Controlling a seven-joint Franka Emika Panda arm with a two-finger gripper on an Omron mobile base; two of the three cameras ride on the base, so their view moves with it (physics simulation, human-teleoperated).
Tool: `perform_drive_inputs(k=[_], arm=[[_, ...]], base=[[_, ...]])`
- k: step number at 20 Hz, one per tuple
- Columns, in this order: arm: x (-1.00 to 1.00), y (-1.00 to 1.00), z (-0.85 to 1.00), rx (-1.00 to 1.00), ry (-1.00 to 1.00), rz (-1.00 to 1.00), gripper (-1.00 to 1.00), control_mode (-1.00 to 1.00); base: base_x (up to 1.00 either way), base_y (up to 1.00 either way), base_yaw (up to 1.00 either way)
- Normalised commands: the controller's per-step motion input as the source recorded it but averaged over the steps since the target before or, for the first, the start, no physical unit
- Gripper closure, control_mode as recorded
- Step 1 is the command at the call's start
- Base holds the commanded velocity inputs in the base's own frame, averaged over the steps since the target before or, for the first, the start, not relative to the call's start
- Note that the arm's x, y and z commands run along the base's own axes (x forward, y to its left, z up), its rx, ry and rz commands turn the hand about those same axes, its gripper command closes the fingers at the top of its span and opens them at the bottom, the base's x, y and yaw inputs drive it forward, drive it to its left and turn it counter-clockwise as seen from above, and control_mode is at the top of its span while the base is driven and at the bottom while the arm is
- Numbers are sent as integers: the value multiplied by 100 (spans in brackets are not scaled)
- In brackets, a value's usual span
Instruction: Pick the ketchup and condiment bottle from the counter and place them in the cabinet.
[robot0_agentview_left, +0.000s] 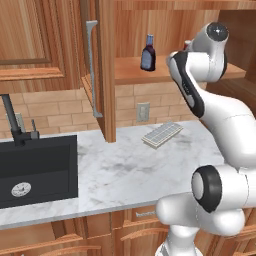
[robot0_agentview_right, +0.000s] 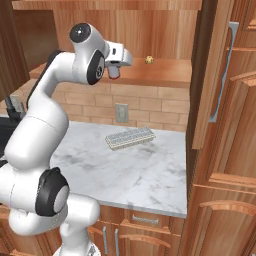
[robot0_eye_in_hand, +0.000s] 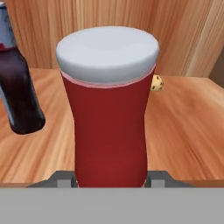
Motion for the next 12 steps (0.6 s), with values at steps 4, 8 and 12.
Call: perform_drive_inputs(k=[4, 8, 12], arm=[[41, 0, -13, 0, 0, 0, 100, -100], [27, 0, -21, 0, 0, 0, 100, -100], [23, 0, -18, 0, 0, 0, 100, -100]], base=[[0, 0, 0], [0, 0, 0], [0, 0, 0]])
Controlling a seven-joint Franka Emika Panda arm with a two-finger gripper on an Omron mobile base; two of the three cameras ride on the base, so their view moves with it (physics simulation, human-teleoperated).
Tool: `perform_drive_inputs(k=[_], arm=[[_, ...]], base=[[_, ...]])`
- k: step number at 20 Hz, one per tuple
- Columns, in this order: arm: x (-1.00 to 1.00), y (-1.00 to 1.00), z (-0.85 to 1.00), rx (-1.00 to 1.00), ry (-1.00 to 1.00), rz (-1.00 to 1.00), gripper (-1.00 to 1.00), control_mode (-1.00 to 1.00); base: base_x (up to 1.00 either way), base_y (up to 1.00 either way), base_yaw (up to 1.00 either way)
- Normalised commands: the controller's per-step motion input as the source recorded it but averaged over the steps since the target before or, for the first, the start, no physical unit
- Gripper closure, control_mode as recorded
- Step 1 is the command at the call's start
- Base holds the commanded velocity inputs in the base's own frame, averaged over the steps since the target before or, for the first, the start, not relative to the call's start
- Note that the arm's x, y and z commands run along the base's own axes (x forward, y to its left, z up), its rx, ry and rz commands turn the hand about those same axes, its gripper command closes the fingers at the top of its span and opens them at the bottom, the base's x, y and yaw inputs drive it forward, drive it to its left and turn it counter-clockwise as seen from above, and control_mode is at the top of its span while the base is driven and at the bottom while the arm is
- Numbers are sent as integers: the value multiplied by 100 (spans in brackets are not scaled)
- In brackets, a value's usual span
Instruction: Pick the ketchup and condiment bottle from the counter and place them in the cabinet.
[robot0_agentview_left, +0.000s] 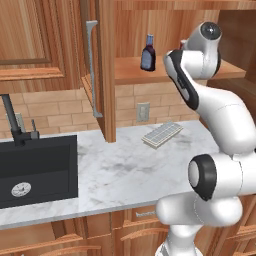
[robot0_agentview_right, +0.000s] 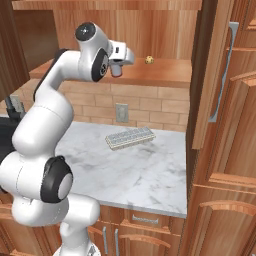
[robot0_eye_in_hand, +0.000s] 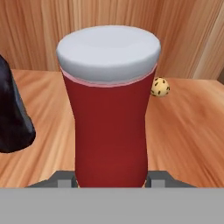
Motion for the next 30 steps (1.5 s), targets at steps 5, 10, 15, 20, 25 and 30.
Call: perform_drive_inputs(k=[5, 10, 15, 20, 25, 30], arm=[[30, 0, -16, -1, 0, 0, 100, -100], [32, 0, -16, -2, 0, -1, 100, -100], [28, 0, -18, -2, 0, -1, 100, -100], [30, 0, -24, -2, 0, 0, -100, -100], [6, 0, -17, -1, -1, 0, -100, -100], [0, -1, -13, 0, -2, 0, -100, -100]], base=[[0, 0, 0], [0, 0, 0], [0, 0, 0], [0, 0, 0], [0, 0, 0], [0, 0, 0]])
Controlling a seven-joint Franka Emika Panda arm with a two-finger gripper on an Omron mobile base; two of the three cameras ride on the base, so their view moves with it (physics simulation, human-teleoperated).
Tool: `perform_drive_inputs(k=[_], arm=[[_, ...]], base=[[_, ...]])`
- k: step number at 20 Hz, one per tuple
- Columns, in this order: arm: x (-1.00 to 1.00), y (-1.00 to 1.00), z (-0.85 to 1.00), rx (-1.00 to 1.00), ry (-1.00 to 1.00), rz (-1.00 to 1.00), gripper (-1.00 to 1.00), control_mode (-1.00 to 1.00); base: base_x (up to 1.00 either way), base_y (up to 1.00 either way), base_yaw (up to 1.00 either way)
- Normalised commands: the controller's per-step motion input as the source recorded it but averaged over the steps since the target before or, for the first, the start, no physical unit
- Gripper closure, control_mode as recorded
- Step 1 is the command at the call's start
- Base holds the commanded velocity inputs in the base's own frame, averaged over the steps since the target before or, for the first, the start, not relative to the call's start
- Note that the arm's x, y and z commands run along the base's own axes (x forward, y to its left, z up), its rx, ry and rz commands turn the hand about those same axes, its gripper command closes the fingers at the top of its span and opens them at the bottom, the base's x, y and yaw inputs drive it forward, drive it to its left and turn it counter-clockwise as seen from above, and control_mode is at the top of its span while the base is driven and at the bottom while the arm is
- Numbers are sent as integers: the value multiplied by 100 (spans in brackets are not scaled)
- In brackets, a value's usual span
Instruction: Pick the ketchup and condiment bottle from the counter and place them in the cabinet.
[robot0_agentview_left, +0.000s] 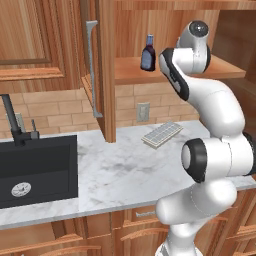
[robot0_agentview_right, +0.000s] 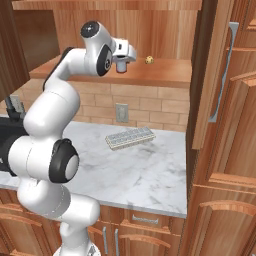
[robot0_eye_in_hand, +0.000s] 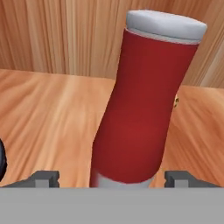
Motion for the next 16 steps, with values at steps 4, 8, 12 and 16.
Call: perform_drive_inputs(k=[4, 8, 12, 16], arm=[[-3, -1, -5, 0, -4, 0, -100, -100], [-39, 0, 0, 0, -9, 0, -100, -100], [-66, 0, 0, 0, -9, 0, -100, -100], [-85, 0, 0, 0, -9, 0, -100, -100]], base=[[0, 0, 0], [0, 0, 0], [0, 0, 0], [0, 0, 0]])
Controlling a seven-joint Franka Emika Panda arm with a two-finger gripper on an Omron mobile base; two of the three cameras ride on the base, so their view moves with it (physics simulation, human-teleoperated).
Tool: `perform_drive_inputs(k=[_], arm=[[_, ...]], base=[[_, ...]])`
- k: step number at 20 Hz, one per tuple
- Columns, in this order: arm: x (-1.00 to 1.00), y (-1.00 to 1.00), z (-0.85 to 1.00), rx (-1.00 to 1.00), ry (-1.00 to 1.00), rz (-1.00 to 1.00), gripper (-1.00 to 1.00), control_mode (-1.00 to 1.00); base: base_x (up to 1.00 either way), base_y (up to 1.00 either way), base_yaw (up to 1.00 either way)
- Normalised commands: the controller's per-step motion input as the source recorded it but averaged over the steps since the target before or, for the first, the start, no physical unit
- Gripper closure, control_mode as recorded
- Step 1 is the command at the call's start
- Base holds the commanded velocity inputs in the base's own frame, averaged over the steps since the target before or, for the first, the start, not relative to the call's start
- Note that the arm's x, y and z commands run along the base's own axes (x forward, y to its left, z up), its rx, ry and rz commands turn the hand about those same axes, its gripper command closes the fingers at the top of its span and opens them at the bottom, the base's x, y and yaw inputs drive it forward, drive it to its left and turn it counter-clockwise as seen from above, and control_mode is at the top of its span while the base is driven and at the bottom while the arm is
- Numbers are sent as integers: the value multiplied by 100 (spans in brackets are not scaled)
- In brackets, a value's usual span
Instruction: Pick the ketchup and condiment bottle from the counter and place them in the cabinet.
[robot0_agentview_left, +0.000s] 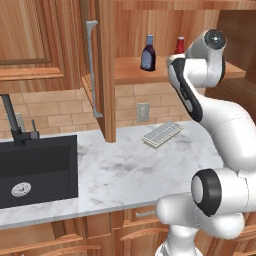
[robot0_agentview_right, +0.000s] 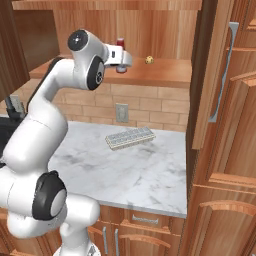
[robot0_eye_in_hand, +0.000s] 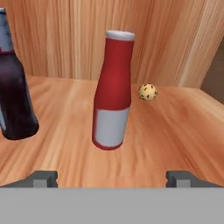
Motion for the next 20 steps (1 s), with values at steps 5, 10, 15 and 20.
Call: perform_drive_inputs(k=[5, 10, 15, 20], arm=[[-91, 0, -10, 0, -4, 0, -100, -100], [-83, 0, -17, 0, 0, 0, -100, -100], [-60, 0, -21, 0, 1, 0, -100, -100], [-33, 5, -51, 0, 9, 0, -100, -100]], base=[[0, 0, 0], [0, 0, 0], [0, 0, 0], [0, 0, 0]])
